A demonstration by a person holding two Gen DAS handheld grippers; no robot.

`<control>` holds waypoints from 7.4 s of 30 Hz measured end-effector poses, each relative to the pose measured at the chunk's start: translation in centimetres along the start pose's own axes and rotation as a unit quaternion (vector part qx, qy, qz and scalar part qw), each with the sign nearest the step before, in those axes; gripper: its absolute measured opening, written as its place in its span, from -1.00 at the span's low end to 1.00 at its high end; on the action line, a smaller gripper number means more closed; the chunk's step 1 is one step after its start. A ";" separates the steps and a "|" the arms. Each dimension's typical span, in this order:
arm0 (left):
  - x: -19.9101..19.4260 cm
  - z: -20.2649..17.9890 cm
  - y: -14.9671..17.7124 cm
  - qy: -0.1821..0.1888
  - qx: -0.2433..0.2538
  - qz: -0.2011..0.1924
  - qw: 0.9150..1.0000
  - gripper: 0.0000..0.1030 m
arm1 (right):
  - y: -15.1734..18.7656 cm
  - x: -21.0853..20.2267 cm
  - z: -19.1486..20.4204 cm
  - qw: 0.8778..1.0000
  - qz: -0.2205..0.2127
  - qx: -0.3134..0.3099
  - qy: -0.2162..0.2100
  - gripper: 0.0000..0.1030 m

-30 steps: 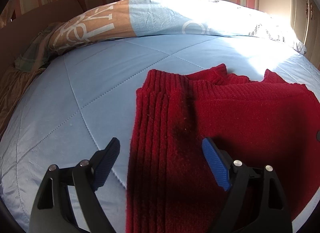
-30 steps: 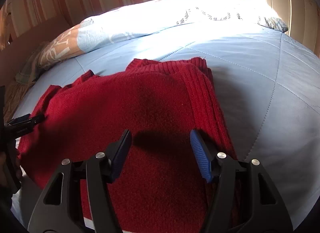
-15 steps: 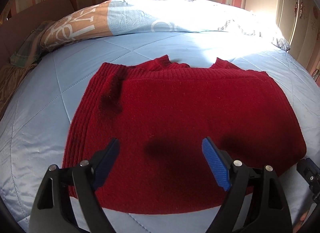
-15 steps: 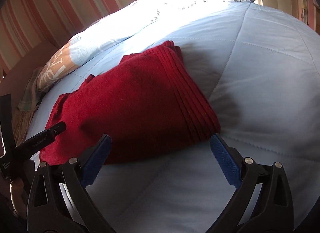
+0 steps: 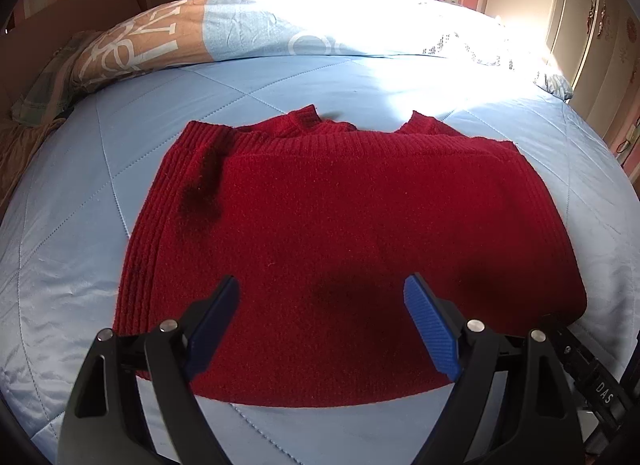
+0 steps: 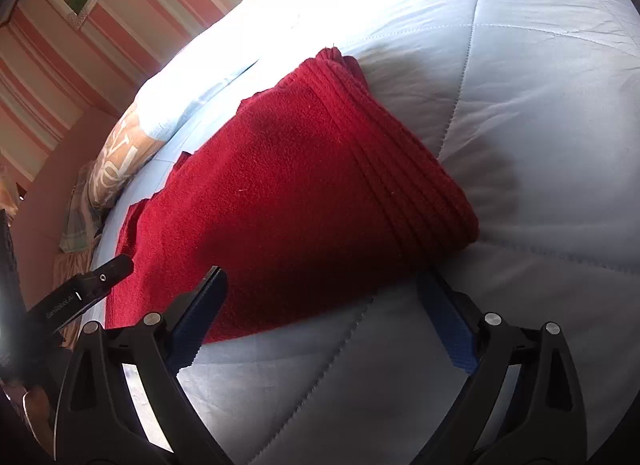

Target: Fold small clothes

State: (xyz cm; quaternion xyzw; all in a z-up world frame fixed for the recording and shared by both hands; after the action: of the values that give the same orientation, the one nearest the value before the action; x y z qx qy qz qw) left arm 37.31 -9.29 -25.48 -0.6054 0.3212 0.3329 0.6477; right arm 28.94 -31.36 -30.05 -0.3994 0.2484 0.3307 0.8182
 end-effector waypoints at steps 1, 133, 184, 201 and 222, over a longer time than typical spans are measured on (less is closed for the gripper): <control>0.3 -0.1 0.0 0.000 -0.001 0.005 1.000 0.65 | 0.0 0.1 0.1 1.000 0.000 -0.003 0.003 0.85; -3.3 11.9 -1.9 0.117 0.072 -0.044 0.990 0.39 | 0.1 2.1 17.9 0.938 -0.011 -0.345 0.002 0.73; 8.3 13.3 -2.4 0.268 -0.106 0.119 0.950 0.49 | 3.5 7.0 15.0 0.967 0.165 -0.165 -0.106 0.68; 4.9 12.1 -2.8 0.186 -0.049 0.037 0.981 -0.04 | 4.2 4.8 16.7 0.955 0.120 -0.263 -0.067 -0.43; -5.2 -0.8 12.4 0.198 -0.006 0.067 0.978 0.32 | 15.6 -13.3 5.5 0.952 0.141 -0.269 -0.037 -0.32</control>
State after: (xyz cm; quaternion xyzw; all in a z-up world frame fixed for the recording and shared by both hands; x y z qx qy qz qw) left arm 24.19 -9.74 -28.30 -0.6402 0.4809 0.2509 0.5440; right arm 9.44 -24.27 -25.71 -0.5527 0.1736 0.5121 0.6342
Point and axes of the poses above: each gripper's, at about its wrist camera, not at the fingertips, and x roughly the way its jaws point, z to its left, y to its underside, the point moved 6 cm from there along x, roughly the way its jaws point, and after that the axes turned 5 degrees about -y, right-handed, at the moved point
